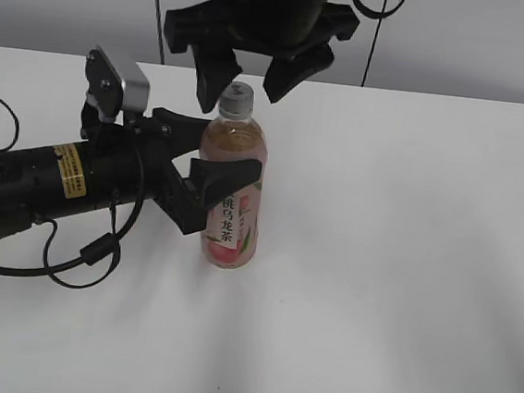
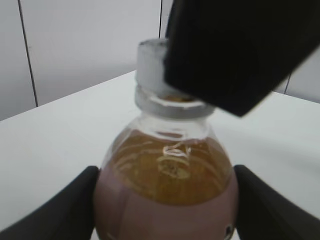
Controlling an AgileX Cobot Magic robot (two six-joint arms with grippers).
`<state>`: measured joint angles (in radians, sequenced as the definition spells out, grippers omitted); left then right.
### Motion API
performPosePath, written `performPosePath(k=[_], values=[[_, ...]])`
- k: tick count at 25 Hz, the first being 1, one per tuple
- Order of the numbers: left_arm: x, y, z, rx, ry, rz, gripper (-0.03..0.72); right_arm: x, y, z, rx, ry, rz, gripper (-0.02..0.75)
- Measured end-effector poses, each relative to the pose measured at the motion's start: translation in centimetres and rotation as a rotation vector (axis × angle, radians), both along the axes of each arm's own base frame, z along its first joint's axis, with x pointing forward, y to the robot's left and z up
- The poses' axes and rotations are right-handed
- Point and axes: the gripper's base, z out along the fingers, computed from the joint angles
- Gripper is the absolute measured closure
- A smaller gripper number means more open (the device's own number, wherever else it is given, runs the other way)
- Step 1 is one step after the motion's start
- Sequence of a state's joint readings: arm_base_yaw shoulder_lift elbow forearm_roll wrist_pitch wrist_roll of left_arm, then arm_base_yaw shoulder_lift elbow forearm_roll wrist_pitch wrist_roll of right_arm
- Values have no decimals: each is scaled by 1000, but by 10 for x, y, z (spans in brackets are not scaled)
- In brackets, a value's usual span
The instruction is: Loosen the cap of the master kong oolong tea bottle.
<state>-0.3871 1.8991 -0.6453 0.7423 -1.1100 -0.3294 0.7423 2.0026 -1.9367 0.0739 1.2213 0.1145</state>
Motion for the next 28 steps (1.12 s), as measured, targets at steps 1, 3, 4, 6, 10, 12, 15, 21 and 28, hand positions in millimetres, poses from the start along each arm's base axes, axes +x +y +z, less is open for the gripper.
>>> performPosePath(k=[1,3,4,6,10,12,15,21,28], values=[[0,0,0,0,0,0,214,0,0,0,-1,1,0,195],[0,0,0,0,0,0,214,0,0,0,-1,1,0,197],[0,0,0,0,0,0,214,0,0,0,-1,1,0,206],[0,0,0,0,0,0,214,0,0,0,-1,1,0,230],[0,0,0,0,0,0,214,0,0,0,-1,1,0,283],[0,0,0,0,0,0,214,0,0,0,-2,2,0,291],[0,0,0,0,0,0,214,0,0,0,-2,2,0,296],[0,0,0,0,0,0,214,0,0,0,0,3,0,325],[0,0,0,0,0,0,214,0,0,0,-1,3,0,463]])
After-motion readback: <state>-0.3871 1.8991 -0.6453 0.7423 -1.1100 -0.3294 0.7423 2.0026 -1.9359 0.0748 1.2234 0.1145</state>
